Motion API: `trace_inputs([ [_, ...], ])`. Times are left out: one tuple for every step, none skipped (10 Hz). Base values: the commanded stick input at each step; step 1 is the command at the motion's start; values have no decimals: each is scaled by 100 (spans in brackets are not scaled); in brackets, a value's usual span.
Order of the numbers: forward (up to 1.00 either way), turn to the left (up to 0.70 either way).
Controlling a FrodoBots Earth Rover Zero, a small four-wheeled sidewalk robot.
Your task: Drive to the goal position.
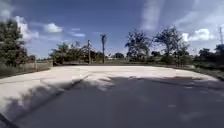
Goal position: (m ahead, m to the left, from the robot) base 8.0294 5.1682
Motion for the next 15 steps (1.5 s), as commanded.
trace_inputs([
  [85, 0],
  [85, 0],
  [85, 0],
  [85, 0],
  [85, 0],
  [85, 0],
  [85, 0],
  [85, 0],
  [85, 0],
  [85, 0],
  [85, 0],
  [85, 0],
  [85, 0],
  [85, 0],
  [85, 0],
])
